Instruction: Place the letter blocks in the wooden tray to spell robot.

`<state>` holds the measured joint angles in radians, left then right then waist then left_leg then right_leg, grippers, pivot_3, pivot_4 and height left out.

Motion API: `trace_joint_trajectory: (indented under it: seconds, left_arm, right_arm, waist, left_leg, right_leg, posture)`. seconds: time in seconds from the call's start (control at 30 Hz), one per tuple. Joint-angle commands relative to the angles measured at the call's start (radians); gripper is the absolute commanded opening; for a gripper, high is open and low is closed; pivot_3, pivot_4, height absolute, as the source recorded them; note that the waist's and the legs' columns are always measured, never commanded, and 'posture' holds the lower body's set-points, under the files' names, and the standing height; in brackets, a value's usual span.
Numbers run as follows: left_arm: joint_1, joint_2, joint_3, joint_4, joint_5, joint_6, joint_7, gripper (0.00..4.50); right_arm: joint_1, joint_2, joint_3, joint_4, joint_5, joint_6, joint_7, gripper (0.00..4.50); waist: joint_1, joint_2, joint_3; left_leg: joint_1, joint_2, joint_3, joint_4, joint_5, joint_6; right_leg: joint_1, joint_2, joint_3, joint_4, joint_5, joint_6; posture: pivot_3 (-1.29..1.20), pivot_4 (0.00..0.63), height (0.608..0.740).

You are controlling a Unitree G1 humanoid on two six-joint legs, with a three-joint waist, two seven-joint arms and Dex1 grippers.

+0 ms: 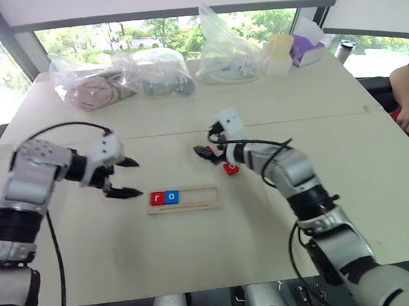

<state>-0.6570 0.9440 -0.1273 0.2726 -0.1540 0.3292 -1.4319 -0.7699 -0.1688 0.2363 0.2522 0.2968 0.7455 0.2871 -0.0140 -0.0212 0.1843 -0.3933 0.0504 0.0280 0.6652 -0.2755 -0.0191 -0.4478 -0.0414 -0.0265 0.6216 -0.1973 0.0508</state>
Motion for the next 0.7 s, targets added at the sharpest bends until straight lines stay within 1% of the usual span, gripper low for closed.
trace_joint_trajectory:
  seconds: [0.03,0.1,0.2,0.33,0.47,0.5,0.57,0.63,0.67,0.7]
  left_arm:
    - [0.007,0.073,0.111,-0.101,-0.092,0.119,-0.011,4.45]
    - [0.067,0.112,0.187,-0.209,-0.167,0.224,-0.001,4.45]
    - [0.166,0.139,0.284,-0.349,-0.243,0.345,0.047,4.45]
    - [0.29,0.129,0.384,-0.495,-0.301,0.442,0.147,4.45]
    - [0.329,0.111,0.415,-0.556,-0.346,0.489,0.218,4.45]
    - [0.342,0.101,0.415,-0.574,-0.353,0.496,0.237,4.49]
    - [0.355,0.09,0.4,-0.589,-0.358,0.494,0.264,4.5]
    - [0.352,0.085,0.383,-0.59,-0.36,0.487,0.277,4.5]
    - [0.345,0.083,0.373,-0.587,-0.364,0.484,0.28,4.5]
    - [0.336,0.079,0.362,-0.583,-0.367,0.48,0.282,4.5]
  right_arm:
    - [-0.036,0.047,-0.005,0.081,-0.056,-0.036,-0.027,4.5]
    - [-0.045,0.056,-0.006,0.116,-0.098,-0.039,-0.058,4.5]
    - [-0.038,0.045,0.013,0.121,-0.16,-0.043,-0.078,4.5]
    - [-0.01,0.049,0.004,0.065,-0.183,0.023,-0.086,4.5]
    - [0.015,0.06,0.002,0.005,-0.189,0.081,-0.085,4.5]
    - [0.029,0.072,0.001,-0.021,-0.187,0.099,-0.094,4.24]
    - [0.052,0.093,0.002,-0.053,-0.187,0.116,-0.102,3.57]
    - [0.061,0.102,0.002,-0.063,-0.193,0.117,-0.106,2.55]
    - [0.06,0.105,0.0,-0.064,-0.197,0.114,-0.108,2.13]
    - [0.057,0.109,-0.007,-0.064,-0.201,0.103,-0.113,1.58]
  waist:
    - [-0.003,0.0,0.0]
    - [-0.005,0.0,0.0]
    - [-0.004,0.0,0.0]
    - [-0.001,0.0,0.0]
    - [-0.002,0.0,0.0]
    - [-0.003,0.0,0.0]
    - [-0.004,0.0,0.0]
    - [-0.006,0.0,0.0]
    - [-0.007,0.0,0.0]
    - [-0.007,0.0,0.0]
  left_leg:
    - [-0.001,0.0,0.0,0.0,0.0,0.0]
    - [-0.005,-0.002,0.001,0.0,0.0,0.0]
    - [-0.013,-0.003,0.001,0.001,0.0,0.0]
    - [-0.013,-0.003,0.0,0.001,0.0,0.0]
    - [-0.01,-0.003,0.0,0.002,0.0,0.0]
    - [-0.009,-0.003,0.0,0.002,0.0,0.0]
    - [-0.006,-0.003,0.0,0.002,0.0,-0.001]
    - [-0.003,-0.002,0.0,0.002,0.0,-0.001]
    - [-0.002,-0.002,0.0,0.002,0.0,-0.001]
    - [0.0,-0.002,0.0,0.002,0.0,-0.001]
  right_leg:
    - [0.0,-0.001,0.0,0.0,0.0,0.002]
    - [-0.004,-0.003,0.0,0.0,0.0,0.004]
    - [-0.013,-0.005,0.002,0.001,0.0,0.005]
    - [-0.014,-0.004,0.001,0.004,0.0,0.005]
    - [-0.013,-0.003,0.001,0.007,-0.001,0.003]
    - [-0.012,-0.003,0.001,0.007,-0.002,0.001]
    - [-0.009,-0.003,0.001,0.008,-0.002,0.001]
    - [-0.007,-0.002,0.001,0.009,-0.002,0.0]
    - [-0.006,-0.002,0.001,0.009,-0.002,0.0]
    - [-0.005,-0.002,0.001,0.009,-0.003,-0.001]
  posture:
    - [0.0,0.15,0.74]
    - [0.0,0.15,0.74]
    - [0.0,0.15,0.74]
    - [0.0,0.15,0.74]
    - [0.0,0.15,0.74]
    - [0.0,0.15,0.74]
    - [0.0,0.15,0.74]
    - [0.0,0.15,0.74]
    - [0.0,0.15,0.74]
    - [0.0,0.15,0.74]
